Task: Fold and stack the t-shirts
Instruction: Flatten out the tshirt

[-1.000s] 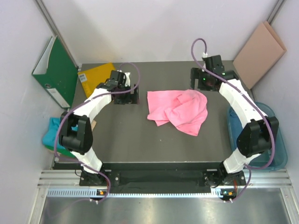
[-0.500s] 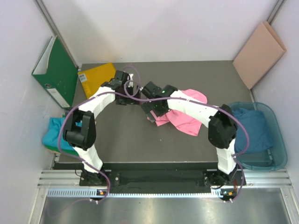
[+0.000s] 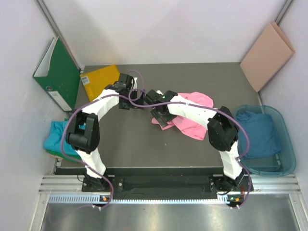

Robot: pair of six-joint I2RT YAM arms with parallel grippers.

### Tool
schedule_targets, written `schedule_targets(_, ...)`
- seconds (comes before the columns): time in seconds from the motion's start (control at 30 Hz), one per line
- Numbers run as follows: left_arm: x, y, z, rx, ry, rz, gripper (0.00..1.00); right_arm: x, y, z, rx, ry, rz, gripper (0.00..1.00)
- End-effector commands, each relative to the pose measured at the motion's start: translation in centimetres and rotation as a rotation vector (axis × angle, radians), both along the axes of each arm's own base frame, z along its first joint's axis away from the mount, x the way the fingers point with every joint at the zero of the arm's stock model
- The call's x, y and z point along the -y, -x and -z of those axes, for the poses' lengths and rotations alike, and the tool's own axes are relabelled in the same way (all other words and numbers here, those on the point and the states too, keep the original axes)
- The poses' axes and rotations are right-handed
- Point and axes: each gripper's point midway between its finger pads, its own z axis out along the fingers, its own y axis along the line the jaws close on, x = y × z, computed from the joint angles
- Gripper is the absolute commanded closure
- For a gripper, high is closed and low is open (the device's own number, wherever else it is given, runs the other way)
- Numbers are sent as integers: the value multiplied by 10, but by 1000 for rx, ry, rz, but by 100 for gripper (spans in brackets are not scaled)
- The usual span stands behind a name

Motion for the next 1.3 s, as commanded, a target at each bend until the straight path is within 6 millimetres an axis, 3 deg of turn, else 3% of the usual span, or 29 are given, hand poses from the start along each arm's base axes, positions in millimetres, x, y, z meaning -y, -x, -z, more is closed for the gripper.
schedule_targets(0.0,3,-14,-17,61,-6,19,1,9,6,21,-27,80,3,14)
schedule_targets(0.23,2,-14,-17,60,-12,17,1,24,2,34,-18,183,25,26)
schedule_targets(0.27,1,-14,-16,59,-14,15,1,25,1,35,-14,196,31,42)
schedule_targets(0.37,1,-13,-16,58,-16,17,1,34,-2,35,1,233,48,74)
schedule_targets(0.47,0,-14,-16,60,-23,14,1,42,-6,25,32,253,67,93)
schedule_targets(0.53,-1,-14,-16,59,-26,12,1,46,-10,17,54,247,78,98)
schedule_targets(0.7,-6,-15,-17,66,-48,-2,1,51,-16,0,92,236,85,100)
schedule_targets(0.9,-17,-19,-16,70,-96,-54,1,20,-25,-45,175,118,9,100)
schedule_targets(1.1,-27,-27,-19,83,-130,-94,1,-27,-26,-111,294,-95,-90,100)
schedule_targets(1.13,-27,-27,-19,80,-132,-93,1,-30,-29,-132,345,-159,-87,100)
schedule_targets(1.2,-27,-27,-19,79,-131,-94,1,-30,-30,-154,394,-225,-89,100)
schedule_targets(1.27,-27,-26,-17,72,-132,-92,1,-15,-37,-183,469,-278,-46,100)
